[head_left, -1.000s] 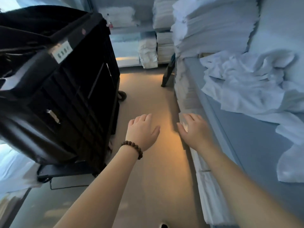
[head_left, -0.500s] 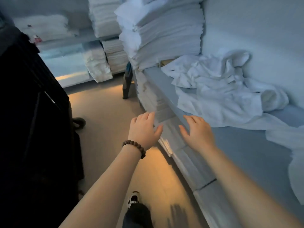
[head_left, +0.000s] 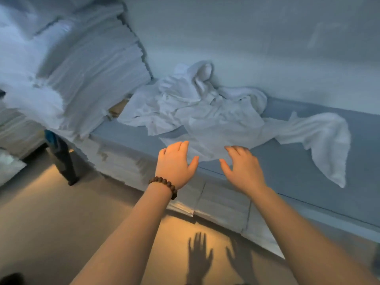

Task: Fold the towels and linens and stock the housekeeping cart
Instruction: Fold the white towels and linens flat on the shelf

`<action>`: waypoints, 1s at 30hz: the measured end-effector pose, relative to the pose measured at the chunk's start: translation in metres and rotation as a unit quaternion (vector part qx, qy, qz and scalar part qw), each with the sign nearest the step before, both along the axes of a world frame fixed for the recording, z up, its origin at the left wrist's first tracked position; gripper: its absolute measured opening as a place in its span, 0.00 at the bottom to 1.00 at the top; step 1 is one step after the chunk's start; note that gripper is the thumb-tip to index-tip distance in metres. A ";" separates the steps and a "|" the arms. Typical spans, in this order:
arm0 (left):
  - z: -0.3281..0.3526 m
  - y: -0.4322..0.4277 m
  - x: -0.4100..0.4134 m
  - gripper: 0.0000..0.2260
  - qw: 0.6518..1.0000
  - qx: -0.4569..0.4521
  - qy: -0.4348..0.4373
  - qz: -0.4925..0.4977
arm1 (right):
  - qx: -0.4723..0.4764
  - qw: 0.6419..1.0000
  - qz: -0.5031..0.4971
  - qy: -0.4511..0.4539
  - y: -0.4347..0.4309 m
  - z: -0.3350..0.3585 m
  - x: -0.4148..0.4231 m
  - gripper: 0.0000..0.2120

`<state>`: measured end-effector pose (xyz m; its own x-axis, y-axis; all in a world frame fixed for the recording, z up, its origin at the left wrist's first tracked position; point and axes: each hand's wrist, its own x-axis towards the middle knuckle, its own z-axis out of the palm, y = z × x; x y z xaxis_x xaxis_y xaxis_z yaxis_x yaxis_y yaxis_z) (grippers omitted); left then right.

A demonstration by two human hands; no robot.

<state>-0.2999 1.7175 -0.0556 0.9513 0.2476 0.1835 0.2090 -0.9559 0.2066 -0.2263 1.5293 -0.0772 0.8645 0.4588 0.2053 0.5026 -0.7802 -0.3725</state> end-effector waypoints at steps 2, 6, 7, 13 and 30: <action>-0.001 -0.002 0.014 0.26 0.999 -0.006 -0.003 -0.039 | -0.009 0.999 -0.040 0.006 -0.006 0.001 0.002 0.22; -0.007 -0.009 0.038 0.26 0.995 -0.010 0.002 -0.099 | -0.029 0.994 -0.107 0.013 -0.019 0.000 0.004 0.23; -0.008 -0.011 0.044 0.26 0.994 -0.011 0.006 -0.109 | -0.032 0.992 -0.119 0.013 -0.022 -0.001 0.004 0.22; -0.016 -0.022 0.075 0.25 0.987 -0.016 0.016 -0.158 | -0.025 0.984 -0.177 0.020 -0.034 -0.007 0.014 0.22; -0.030 -0.036 0.158 0.28 0.977 -0.019 0.086 -0.195 | -0.039 0.980 -0.188 0.044 -0.054 -0.015 0.084 0.23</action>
